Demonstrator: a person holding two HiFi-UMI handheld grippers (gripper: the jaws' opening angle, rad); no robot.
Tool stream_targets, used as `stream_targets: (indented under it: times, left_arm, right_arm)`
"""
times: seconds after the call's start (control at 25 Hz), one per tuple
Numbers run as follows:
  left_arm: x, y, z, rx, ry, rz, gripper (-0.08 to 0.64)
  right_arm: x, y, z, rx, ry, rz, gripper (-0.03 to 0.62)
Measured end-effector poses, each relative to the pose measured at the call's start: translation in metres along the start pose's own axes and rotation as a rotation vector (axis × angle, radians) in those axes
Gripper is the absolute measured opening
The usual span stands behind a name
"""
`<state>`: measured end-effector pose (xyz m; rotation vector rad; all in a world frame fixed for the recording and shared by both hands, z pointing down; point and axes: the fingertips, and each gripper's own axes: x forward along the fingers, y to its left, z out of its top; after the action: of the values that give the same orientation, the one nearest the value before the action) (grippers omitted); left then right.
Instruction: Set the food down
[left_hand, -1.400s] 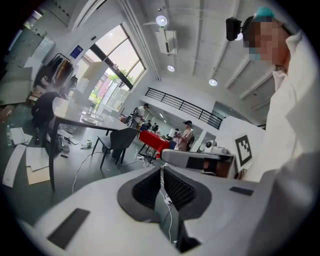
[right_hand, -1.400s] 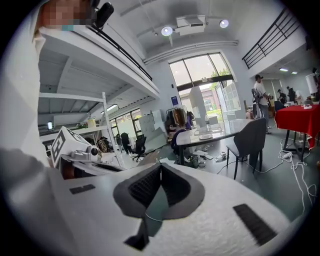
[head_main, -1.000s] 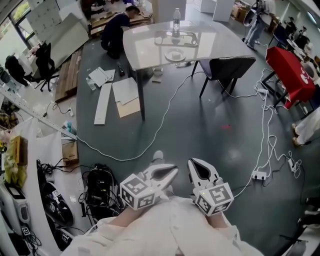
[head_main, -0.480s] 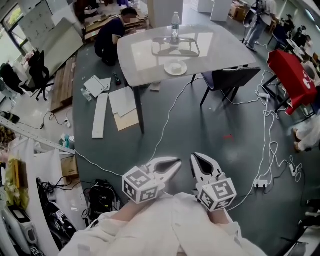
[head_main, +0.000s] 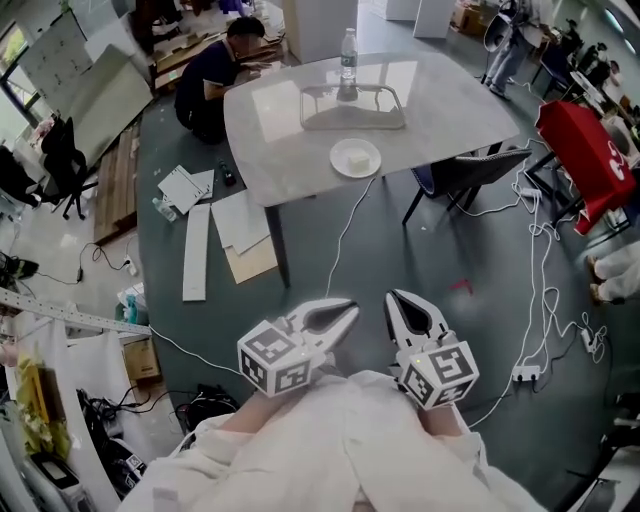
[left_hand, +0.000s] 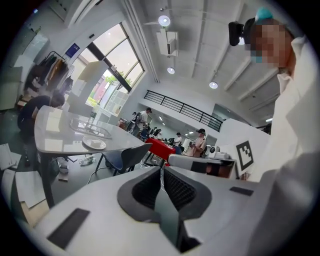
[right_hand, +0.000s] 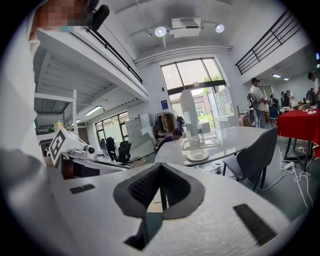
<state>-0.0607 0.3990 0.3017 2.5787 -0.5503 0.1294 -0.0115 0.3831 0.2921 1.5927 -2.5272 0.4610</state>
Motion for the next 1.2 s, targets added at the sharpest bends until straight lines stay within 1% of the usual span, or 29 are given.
stream_targets:
  times: [0.16,0.32,0.4,0.48,0.56,0.68,0.92,1.08,1.2]
  left_arm:
    - [0.009,0.029,0.012,-0.015,0.004,-0.001,0.029]
    - [0.025,0.046,0.016,-0.022,0.034,-0.017,0.029]
    - [0.034,0.053,0.017,-0.029,0.044,-0.019,0.029]
    - [0.043,0.062,0.020,-0.035,0.047,-0.015,0.029]
    - [0.054,0.077,0.027,-0.039,0.030,0.001,0.029]
    - [0.076,0.103,0.047,-0.043,-0.002,0.032,0.029]
    - [0.132,0.141,0.092,-0.037,-0.024,0.068,0.029]
    - [0.162,0.162,0.116,-0.046,-0.037,0.114,0.029]
    - [0.177,0.184,0.129,-0.055,-0.043,0.161,0.029]
  right_arm:
    - [0.025,-0.013,0.011,0.010,-0.013,-0.017,0.003]
    - [0.043,-0.027,0.016,0.013,0.006,-0.023,0.003]
    - [0.051,-0.037,0.017,0.040,0.016,-0.026,0.003]
    - [0.061,-0.047,0.019,0.090,0.012,-0.018,0.003]
    - [0.073,-0.058,0.024,0.113,0.005,-0.001,0.003]
    - [0.099,-0.080,0.034,0.087,0.016,0.028,0.003]
    - [0.145,-0.141,0.076,0.076,0.007,0.072,0.003]
    - [0.167,-0.174,0.091,0.066,0.033,0.116,0.003]
    - [0.184,-0.199,0.099,0.070,0.040,0.132,0.003]
